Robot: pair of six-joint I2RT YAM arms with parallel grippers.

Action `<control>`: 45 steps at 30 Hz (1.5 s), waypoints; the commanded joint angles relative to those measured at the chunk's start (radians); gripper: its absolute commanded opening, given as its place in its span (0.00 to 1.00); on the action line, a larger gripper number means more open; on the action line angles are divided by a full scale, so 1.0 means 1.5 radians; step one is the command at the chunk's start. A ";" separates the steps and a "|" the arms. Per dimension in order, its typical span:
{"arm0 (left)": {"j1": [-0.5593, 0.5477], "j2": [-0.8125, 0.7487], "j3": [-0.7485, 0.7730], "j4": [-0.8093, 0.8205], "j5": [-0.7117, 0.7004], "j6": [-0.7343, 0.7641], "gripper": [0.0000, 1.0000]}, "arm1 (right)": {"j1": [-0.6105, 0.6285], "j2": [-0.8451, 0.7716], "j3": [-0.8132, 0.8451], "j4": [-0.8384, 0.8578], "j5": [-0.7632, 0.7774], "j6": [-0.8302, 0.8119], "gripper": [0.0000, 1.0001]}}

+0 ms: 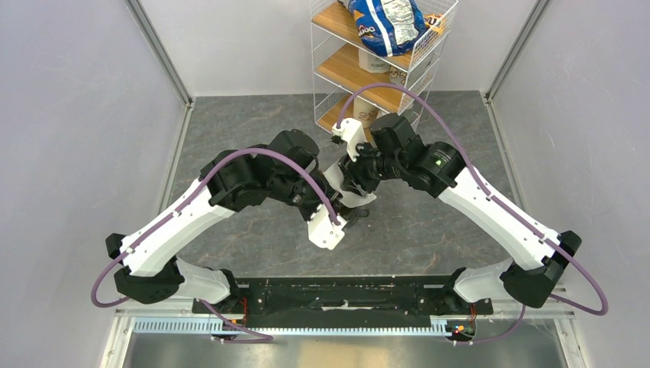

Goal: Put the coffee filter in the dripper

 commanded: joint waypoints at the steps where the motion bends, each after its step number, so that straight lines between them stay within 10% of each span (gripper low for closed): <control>1: -0.004 -0.013 0.008 -0.013 0.045 0.026 0.02 | 0.001 -0.002 0.035 -0.007 0.044 0.003 0.42; 14: -0.004 -0.019 -0.012 -0.018 0.047 0.045 0.04 | 0.002 -0.007 0.034 -0.004 0.087 0.027 0.13; 17: -0.004 -0.028 -0.025 0.011 0.036 0.012 0.30 | 0.001 -0.020 0.022 0.000 0.079 0.027 0.00; 21: 0.000 -0.067 -0.041 0.089 0.017 -0.123 0.68 | -0.001 -0.030 0.000 0.004 0.077 0.034 0.00; 31: 0.156 -0.183 -0.090 0.223 0.015 -0.476 0.71 | -0.028 0.031 -0.004 0.004 0.060 0.070 0.03; 39: 0.235 -0.238 -0.155 0.257 0.025 -0.559 0.72 | -0.032 0.081 -0.023 0.041 0.050 0.051 0.04; 45: 0.249 -0.251 -0.182 0.260 0.025 -0.575 0.72 | -0.033 0.109 -0.035 0.069 0.050 0.046 0.29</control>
